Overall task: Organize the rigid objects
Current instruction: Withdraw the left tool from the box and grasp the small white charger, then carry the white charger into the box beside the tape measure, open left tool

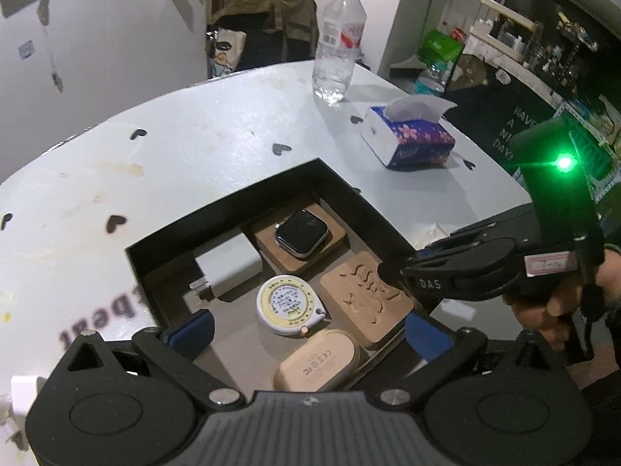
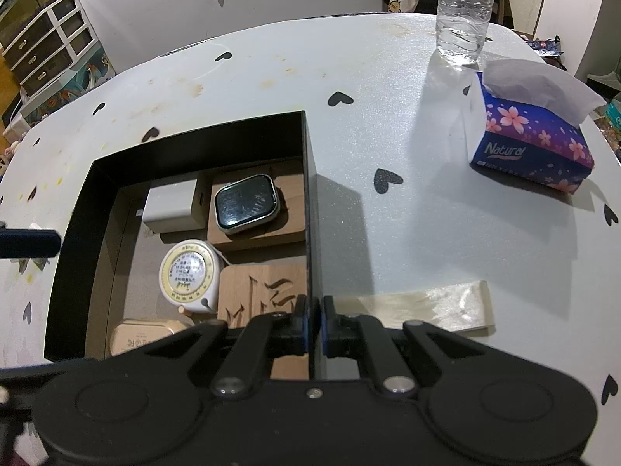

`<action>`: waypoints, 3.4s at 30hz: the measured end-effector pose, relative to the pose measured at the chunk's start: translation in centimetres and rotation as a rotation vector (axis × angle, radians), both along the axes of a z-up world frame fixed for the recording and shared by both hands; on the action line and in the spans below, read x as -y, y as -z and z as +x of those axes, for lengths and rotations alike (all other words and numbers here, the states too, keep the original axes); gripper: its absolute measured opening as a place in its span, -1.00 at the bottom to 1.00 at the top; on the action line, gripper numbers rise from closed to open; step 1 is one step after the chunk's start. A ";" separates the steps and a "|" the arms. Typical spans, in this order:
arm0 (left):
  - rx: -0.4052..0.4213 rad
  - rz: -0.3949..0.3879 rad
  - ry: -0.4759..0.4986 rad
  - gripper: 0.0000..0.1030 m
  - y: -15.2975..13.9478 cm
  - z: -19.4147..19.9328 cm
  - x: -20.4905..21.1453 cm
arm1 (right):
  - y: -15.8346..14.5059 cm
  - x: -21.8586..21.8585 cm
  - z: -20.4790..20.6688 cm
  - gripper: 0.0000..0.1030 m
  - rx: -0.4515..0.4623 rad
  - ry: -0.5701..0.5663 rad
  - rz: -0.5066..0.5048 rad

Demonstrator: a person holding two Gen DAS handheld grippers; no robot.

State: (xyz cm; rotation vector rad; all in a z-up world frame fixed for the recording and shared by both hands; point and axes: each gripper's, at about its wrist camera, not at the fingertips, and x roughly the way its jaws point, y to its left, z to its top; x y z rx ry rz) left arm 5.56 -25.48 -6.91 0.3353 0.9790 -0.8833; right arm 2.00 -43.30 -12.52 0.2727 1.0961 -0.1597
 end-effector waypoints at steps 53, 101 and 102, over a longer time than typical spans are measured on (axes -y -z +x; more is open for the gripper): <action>0.138 0.212 -0.395 0.15 6.8 10.1 -17.4 | 0.1 0.2 0.0 -0.88 -0.005 0.011 0.001; 0.106 0.249 0.557 0.15 4.8 5.4 1.0 | 0.1 0.3 0.1 -0.87 -0.004 0.020 0.016; 0.087 0.257 0.518 0.15 4.9 5.6 1.0 | 0.1 0.3 0.1 -0.87 -0.004 0.020 0.017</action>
